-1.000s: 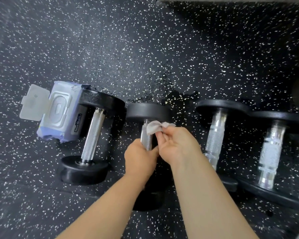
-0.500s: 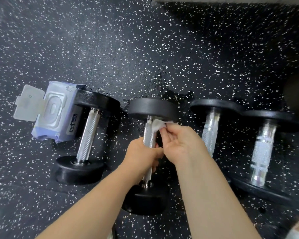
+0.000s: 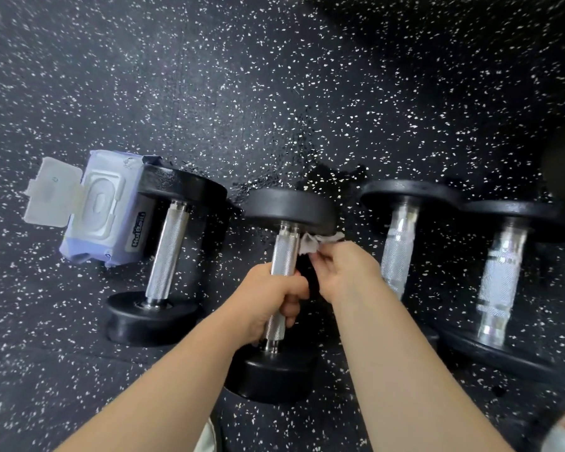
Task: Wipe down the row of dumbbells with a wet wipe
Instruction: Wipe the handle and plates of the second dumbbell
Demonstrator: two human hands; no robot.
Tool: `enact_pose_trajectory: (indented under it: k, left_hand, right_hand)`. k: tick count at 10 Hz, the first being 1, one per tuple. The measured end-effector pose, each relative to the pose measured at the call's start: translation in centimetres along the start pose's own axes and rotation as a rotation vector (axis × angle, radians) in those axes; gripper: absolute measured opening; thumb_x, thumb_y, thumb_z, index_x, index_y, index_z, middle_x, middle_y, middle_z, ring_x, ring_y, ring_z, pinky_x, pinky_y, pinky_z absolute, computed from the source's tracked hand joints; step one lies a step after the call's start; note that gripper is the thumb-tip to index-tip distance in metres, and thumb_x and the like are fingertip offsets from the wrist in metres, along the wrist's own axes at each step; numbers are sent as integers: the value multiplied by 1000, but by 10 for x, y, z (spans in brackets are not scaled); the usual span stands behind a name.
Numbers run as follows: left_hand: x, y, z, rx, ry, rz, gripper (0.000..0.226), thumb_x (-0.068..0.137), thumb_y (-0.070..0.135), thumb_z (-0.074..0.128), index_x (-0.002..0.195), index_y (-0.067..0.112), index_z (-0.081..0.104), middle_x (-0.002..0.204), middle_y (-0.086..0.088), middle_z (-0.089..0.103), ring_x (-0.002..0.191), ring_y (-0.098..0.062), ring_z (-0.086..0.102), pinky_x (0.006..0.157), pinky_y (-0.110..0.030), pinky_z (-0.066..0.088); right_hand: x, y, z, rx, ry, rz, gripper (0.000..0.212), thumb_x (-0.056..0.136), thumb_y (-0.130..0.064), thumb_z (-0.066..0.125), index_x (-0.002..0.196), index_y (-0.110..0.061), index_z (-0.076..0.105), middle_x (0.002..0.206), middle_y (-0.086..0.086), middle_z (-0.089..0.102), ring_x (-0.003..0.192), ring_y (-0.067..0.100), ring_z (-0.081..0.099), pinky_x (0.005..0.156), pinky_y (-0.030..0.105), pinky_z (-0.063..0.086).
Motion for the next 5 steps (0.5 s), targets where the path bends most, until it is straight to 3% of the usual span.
enact_pose_trajectory:
  k: [1,2,3,4,5]
  left_hand:
    - [8,-4,-3,30,11,-21,30,72,-12,56,59,11,43,45,-2,37,37,-15,33,41,-23,34]
    - [8,-4,-7,103,63,-20,24,71,-6,62,58,9,49,46,-5,45,41,-18,41,47,-27,40]
    - [6,5,-12,276,286,73,17,78,13,70,67,11,57,60,-5,60,51,-20,56,56,-32,50]
    - [-9,9,-4,572,521,141,24,91,36,54,102,15,52,94,-4,64,87,-28,61,78,-41,50]
    - [-17,1,5,608,615,152,31,95,29,44,123,19,39,111,-6,58,103,-31,56,86,-47,47]
  right_hand:
    - [-25,0,-8,231,20,-33,24,86,10,49,72,-3,63,106,23,61,118,28,58,95,27,49]
    - [-35,1,-8,152,3,-32,22,88,14,45,75,0,56,88,12,63,112,22,61,84,22,52]
    - [-44,-2,-5,107,9,-52,21,87,13,49,76,0,59,77,7,60,113,26,61,89,27,51]
    - [-58,-2,-4,162,5,-43,16,82,15,55,79,2,63,75,9,65,80,19,67,80,25,57]
    - [-66,3,-3,158,5,-62,16,79,17,56,84,5,66,68,9,67,59,14,66,64,21,59]
Point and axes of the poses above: each hand's wrist, its own x-axis towards the middle knuckle, its own z-axis out of the palm, y = z × x, the point moved 5 cm from there along x, towards the middle knuckle
